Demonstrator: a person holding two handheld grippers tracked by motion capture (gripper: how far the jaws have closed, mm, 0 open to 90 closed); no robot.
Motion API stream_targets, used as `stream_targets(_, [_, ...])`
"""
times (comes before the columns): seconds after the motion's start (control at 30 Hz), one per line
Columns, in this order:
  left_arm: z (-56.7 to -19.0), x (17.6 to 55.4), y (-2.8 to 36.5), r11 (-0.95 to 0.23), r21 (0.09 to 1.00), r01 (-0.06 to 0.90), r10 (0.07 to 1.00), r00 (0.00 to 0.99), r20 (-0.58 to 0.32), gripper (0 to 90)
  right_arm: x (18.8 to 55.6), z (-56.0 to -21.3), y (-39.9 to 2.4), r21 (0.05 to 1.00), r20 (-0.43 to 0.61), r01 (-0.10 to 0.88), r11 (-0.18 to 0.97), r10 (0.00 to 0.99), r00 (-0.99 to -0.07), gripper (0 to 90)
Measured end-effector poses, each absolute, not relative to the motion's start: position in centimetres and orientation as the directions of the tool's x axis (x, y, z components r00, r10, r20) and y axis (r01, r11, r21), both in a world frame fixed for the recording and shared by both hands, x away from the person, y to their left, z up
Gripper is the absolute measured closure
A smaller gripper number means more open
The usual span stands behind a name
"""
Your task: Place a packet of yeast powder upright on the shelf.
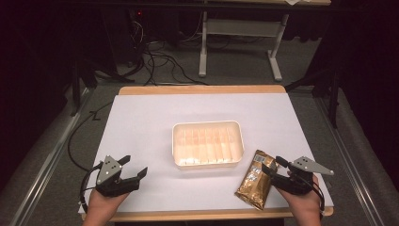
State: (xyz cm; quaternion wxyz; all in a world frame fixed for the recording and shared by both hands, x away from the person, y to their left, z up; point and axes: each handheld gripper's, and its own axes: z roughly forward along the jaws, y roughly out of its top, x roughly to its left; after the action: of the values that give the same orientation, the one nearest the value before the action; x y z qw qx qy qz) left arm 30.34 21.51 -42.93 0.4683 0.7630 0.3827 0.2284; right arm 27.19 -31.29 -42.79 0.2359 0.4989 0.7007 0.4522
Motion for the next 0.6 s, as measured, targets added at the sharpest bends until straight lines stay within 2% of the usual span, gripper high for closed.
stream_targets(0.23, [-42.4, 30.6, 21.2, -0.242, 0.896, 0.374, 0.788, 0.614, -0.043, 27.1, 26.6, -42.9, -31.6, 0.858, 0.121, 0.506, 0.092, 0.921, -0.371, 35.6])
stream_targets(0.27, [-42.3, 30.8, 21.0, -0.236, 0.899, 0.370, 0.785, 0.618, -0.049, 29.1, 26.1, -42.8, -32.0, 0.858, 0.106, 0.504, 0.093, 0.930, -0.353, 40.0])
stream_targets(0.37, [-42.3, 31.0, 20.9, -0.231, 0.904, 0.359, 0.783, 0.621, -0.046, 30.8, 25.5, -42.8, -32.5, 0.854, 0.080, 0.509, 0.108, 0.940, -0.333, 43.8])
stream_targets(0.4, [-42.4, 31.2, 20.8, -0.235, 0.905, 0.355, 0.782, 0.622, -0.041, 31.0, 24.6, -43.4, -33.3, 0.830, 0.088, 0.544, 0.120, 0.936, -0.342, 61.7])
stream_targets(0.43, [-42.4, 31.3, 20.7, -0.235, 0.906, 0.351, 0.781, 0.624, -0.040, 31.0, 24.6, -43.4, -33.3, 0.830, 0.088, 0.544, 0.120, 0.936, -0.342, 61.7])
stream_targets(0.47, [-42.5, 31.4, 20.6, -0.240, 0.906, 0.350, 0.778, 0.627, -0.036, 31.0, 24.0, -43.9, -33.9, 0.807, 0.094, 0.577, 0.127, 0.937, -0.338, 76.2])
stream_targets(0.5, [-42.5, 31.4, 20.6, -0.240, 0.906, 0.350, 0.778, 0.627, -0.036, 30.9, 24.0, -43.9, -33.9, 0.807, 0.094, 0.577, 0.127, 0.937, -0.338, 76.2])
stream_targets(0.53, [-42.4, 31.5, 20.5, -0.242, 0.905, 0.349, 0.779, 0.626, -0.034, 30.8, 23.8, -44.5, -33.9, 0.768, 0.106, 0.625, 0.143, 0.933, -0.343, 90.0])
stream_targets(0.57, [-42.4, 31.5, 20.5, -0.242, 0.905, 0.349, 0.779, 0.626, -0.034, 30.6, 23.8, -44.5, -33.9, 0.768, 0.106, 0.625, 0.143, 0.933, -0.343, 90.0])
stream_targets(0.6, [-42.4, 31.4, 20.4, -0.239, 0.905, 0.351, 0.778, 0.627, -0.037, 30.5, 23.8, -45.0, -33.3, 0.729, 0.083, 0.659, 0.186, 0.931, -0.355, 90.0])
